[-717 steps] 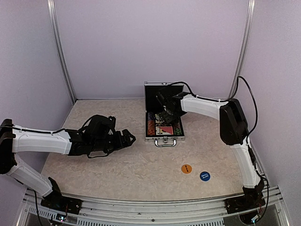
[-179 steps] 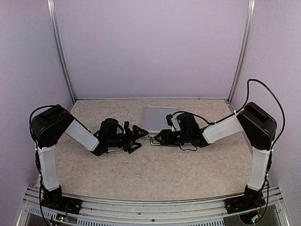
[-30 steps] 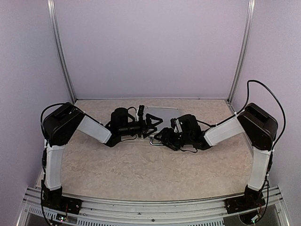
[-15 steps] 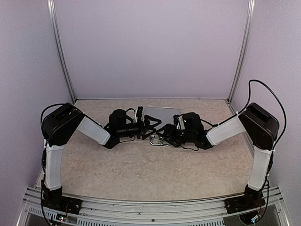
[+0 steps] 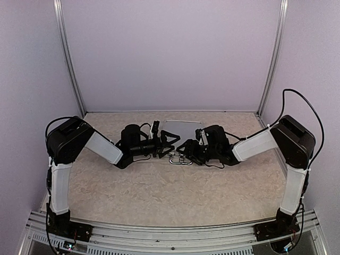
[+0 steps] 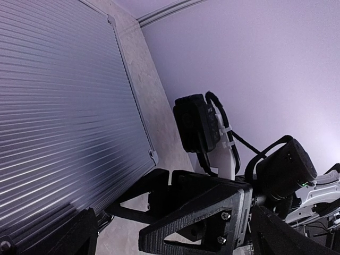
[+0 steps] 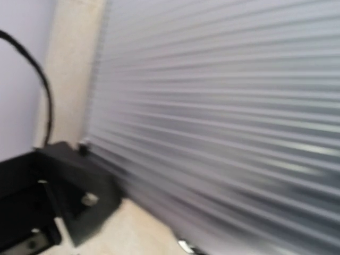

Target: Pack up texas hold em set

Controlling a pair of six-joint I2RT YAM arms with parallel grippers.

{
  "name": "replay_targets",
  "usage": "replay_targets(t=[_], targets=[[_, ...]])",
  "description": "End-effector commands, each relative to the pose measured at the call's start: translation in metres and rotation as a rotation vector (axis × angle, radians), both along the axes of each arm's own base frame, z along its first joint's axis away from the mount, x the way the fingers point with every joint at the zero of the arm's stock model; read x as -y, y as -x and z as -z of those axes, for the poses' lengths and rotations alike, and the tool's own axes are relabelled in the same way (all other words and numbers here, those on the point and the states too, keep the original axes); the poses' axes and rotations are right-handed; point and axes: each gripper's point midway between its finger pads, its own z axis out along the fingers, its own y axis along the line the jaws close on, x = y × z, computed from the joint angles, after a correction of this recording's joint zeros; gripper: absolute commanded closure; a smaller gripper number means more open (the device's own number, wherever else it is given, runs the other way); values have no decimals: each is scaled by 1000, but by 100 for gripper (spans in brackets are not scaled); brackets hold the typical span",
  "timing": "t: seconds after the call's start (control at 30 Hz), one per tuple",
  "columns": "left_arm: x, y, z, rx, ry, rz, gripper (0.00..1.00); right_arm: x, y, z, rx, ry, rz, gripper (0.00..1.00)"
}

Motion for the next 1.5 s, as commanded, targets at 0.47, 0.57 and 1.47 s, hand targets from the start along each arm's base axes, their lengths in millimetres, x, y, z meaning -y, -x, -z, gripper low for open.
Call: replay_targets(t=[0.47,0.57,1.47], targets=[[-7,-5,27,-74,-41,-14,1,-16,10,39,-66,252,-36,28],[-6,-4,28,-77,-40,-9,1,-14,11,41,-68,263,-33,27],[-2,-3,22,-69,-35,-4,1,-29,8,35,-60,252,-87,27]])
